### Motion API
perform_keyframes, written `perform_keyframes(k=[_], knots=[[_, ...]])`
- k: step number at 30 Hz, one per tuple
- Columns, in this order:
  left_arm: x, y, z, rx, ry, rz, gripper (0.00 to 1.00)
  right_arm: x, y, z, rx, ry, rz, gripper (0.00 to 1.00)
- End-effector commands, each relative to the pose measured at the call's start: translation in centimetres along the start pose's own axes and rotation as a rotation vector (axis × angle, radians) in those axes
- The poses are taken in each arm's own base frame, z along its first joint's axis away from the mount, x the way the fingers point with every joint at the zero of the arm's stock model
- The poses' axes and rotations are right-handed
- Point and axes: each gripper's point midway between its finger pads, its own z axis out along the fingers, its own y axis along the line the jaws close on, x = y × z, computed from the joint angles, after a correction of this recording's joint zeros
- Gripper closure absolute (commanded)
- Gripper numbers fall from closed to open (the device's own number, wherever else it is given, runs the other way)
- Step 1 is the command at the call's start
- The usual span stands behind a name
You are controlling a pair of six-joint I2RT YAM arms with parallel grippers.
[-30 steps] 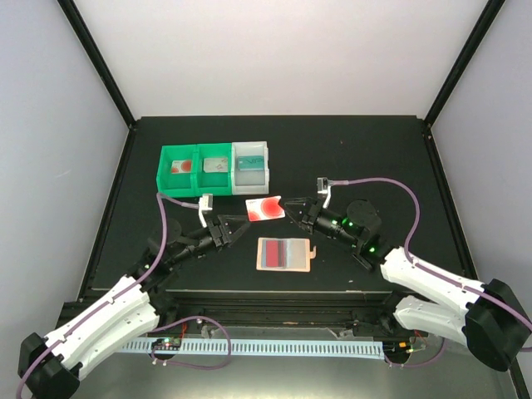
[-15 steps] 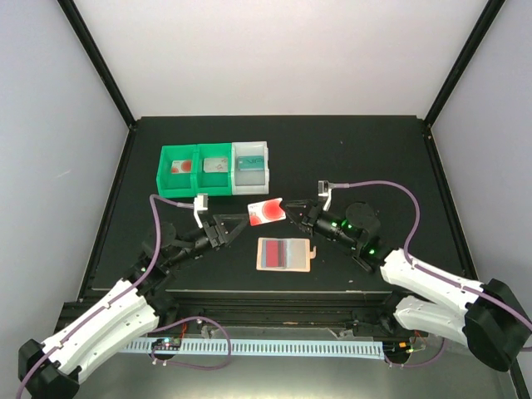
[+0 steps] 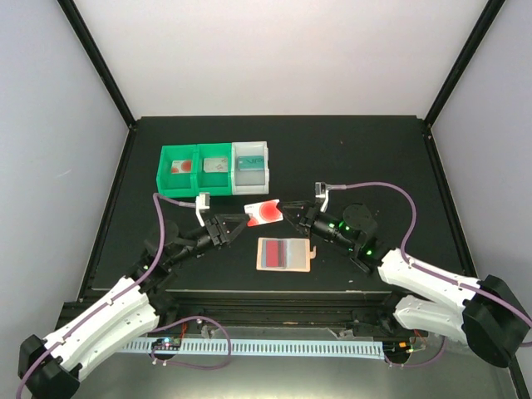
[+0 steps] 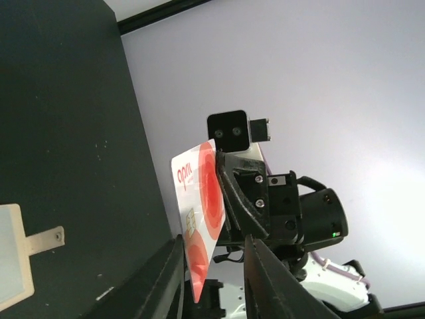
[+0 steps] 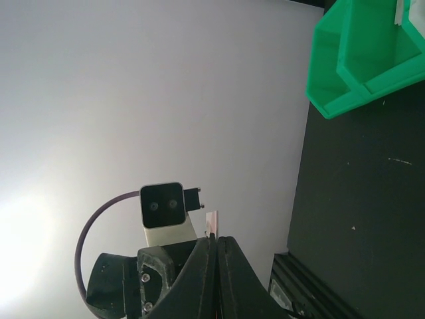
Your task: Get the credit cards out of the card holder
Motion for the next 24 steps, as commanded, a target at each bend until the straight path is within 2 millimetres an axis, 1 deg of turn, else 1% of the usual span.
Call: perform_keyframes(k=[1,3,5,10,12,16,18,20,22,24], knots=[[-0.5,-1.3,0.2,0.044,-0.008,0.012,0.77,-0.5,0.8,-0.3,-0.028,-0.043,-0.004,0.99],[-0.4,-1.4,0.3,0.047,-0.004,0.016,0.84,-0.6,0.7,-0.3,-0.026,-0.044,-0.005,0.99],[-0.5,-1.5,0.4,0.050,-0.001,0.026,0.97,-0.5,0.6,-0.2,-0.024,-0.039,0.001,0.99],[-0.5,-1.6,0.3,0.047,-0.007,0.039,0.98,-0.2,0.1,-0.3,-0.012,-0.031,0.002,0.99],[-0.5,-1.4,0.1,0.034,-0.010,0.054,0.98,-0.2,-0.3,-0.5,0.002,-0.030,0.003,0.95],[-0.6,-1.6,-0.3,0.006,-0.007,0.105,0.98,-0.2,-0.7,-1.1,0.013,-0.044,-0.001,0.82],[-0.6,-1.6,-0.5,-0.020,-0.001,0.131,0.98,0.0,-1.0,-1.4,0.034,-0.042,-0.018,0.74],[-0.6,-1.2,-0.8,-0.068,0.013,0.151,0.98,0.2,-1.8,-1.8,0.070,-0.035,-0.030,0.65],[-0.7,-0.8,-1.1,-0.120,0.023,0.173,0.98,0.5,-2.9,-2.4,0.095,-0.038,-0.008,0.53],[-1.0,-0.3,-1.5,-0.171,0.033,0.198,0.98,0.9,-3.6,-2.9,0.096,-0.032,0.006,0.40]])
